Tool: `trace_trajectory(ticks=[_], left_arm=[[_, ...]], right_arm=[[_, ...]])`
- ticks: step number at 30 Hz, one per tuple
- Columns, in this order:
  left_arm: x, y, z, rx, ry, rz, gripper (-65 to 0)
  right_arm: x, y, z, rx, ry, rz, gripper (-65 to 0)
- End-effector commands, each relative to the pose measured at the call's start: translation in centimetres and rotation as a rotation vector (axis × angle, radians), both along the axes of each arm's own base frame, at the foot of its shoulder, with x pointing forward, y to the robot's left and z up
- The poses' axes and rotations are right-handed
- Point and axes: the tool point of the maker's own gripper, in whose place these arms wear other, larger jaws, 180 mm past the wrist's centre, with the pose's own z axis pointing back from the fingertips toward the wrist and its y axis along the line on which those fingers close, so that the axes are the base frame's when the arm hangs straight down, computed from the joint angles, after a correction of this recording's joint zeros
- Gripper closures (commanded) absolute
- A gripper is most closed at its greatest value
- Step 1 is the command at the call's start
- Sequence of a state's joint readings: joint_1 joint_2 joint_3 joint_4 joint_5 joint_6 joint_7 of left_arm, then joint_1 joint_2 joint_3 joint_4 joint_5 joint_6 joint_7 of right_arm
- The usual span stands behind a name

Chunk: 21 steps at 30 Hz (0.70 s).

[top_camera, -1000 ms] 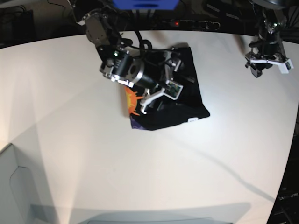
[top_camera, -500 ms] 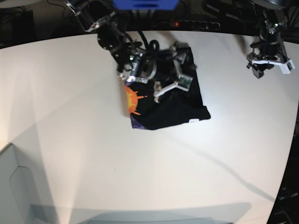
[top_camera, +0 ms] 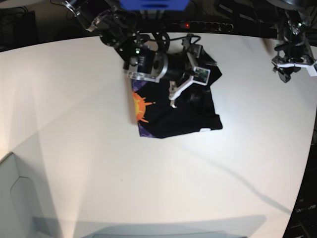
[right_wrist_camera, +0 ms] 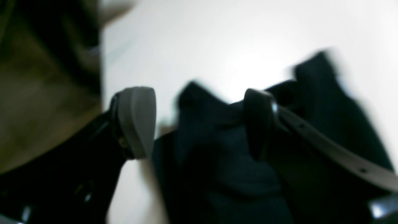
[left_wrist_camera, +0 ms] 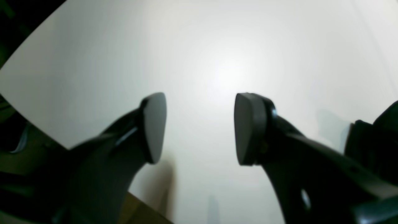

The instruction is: Fold the T-shirt properly

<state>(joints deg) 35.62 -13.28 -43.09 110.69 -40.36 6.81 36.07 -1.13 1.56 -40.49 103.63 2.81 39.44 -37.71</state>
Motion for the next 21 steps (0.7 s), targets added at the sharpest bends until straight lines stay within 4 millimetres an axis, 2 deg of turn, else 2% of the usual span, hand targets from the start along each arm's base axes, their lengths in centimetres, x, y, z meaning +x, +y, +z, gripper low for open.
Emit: trace_trajectory(ticks=[1, 6, 9, 12, 15, 18, 21], left_arm=[[0.1, 0.3, 1.0, 0.035, -0.020, -0.016, -34.2], [0.1, 0.3, 1.0, 0.035, -0.018, -0.016, -34.2], [-0.1, 0.3, 0.9, 0.035, -0.012, -0.017, -34.2], [-0.1, 0.1, 1.0, 0.034, -0.012, -0.020, -34.2], [-0.4, -0.6, 0.9, 0.025, -0.011, -0.028, -34.2], [-0.3, -3.0, 0.4, -0.040, -0.023, -0.057, -34.2], [-0.2, -6.2, -0.9, -0.178, -0.027, -0.100, -34.2]], right_arm=[[0.3, 0.3, 1.5, 0.050, -0.020, 0.003, -45.3], [1.4, -0.3, 1.0, 0.038, -0.016, -0.027, -45.4], [0.7, -0.2, -0.4, 0.015, 0.020, -0.017, -45.4], [-1.0, -0.7, -2.3, -0.014, 0.075, -0.008, -45.4], [-1.3, -1.1, -2.4, -0.016, 0.079, -0.012, -45.4], [-1.7, -1.2, -1.8, -0.004, 0.068, -0.012, -45.4], [-1.5, -2.5, -1.2, -0.016, 0.024, -0.010, -45.4]])
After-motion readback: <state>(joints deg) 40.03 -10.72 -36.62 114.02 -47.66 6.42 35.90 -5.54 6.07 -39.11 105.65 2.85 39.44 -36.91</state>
